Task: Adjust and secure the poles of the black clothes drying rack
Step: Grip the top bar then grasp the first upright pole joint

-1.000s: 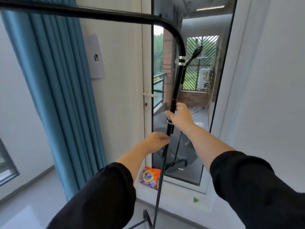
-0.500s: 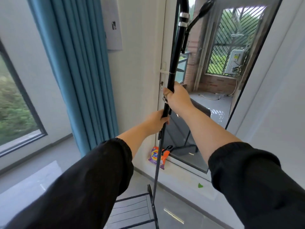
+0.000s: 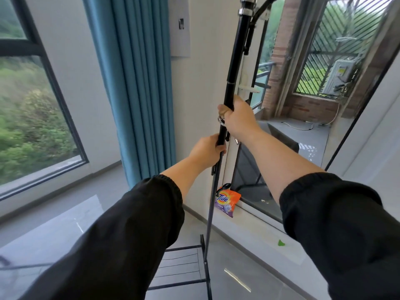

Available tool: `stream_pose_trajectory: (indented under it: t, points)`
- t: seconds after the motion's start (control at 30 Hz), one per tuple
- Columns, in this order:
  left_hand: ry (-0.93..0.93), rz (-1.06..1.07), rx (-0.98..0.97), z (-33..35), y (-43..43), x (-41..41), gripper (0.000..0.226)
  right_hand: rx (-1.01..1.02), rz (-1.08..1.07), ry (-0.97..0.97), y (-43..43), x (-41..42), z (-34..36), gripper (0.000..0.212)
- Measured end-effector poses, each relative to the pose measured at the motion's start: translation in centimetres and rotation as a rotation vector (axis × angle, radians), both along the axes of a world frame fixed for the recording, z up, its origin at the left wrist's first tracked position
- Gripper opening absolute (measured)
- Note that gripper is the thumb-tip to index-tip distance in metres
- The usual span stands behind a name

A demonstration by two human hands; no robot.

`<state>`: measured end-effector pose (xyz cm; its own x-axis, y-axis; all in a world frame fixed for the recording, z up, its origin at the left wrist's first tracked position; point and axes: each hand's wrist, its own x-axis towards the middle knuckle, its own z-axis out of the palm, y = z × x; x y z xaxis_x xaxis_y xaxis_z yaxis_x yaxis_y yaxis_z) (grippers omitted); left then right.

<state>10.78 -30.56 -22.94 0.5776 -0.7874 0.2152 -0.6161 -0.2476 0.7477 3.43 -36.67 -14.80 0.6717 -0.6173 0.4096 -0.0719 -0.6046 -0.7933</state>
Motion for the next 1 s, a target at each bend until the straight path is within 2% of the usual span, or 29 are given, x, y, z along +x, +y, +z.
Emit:
stream_pose_trajectory:
  t: [0.17,0.4,0.63,0.8,0.93,1.0]
  points:
    - [-0.035,0.057,0.006,0.2,3.1,2.5,0.011,0.01,0.024,-0.009,2.9,3.2,0.1,0.007]
    - [-0.056,0.129,0.021,0.3,8.6,8.0,0.015,0.026,0.099,-0.005,8.0,8.6,0.3,0.005]
    - [-0.062,0.133,0.018,0.2,10.9,10.0,0.014,0.015,0.104,-0.004,10.3,10.4,0.2,0.009]
    - [-0.069,0.161,0.012,0.2,12.9,11.9,0.016,0.019,0.124,0.021,12.2,12.6,0.2,0.025]
    - [-0.04,0.177,0.006,0.2,14.9,14.1,0.015,0.029,0.158,0.042,13.8,15.0,0.2,0.029]
    - [-0.041,0.194,0.016,0.0,16.0,15.4,0.014,0.029,0.16,0.055,14.9,16.5,0.2,0.039]
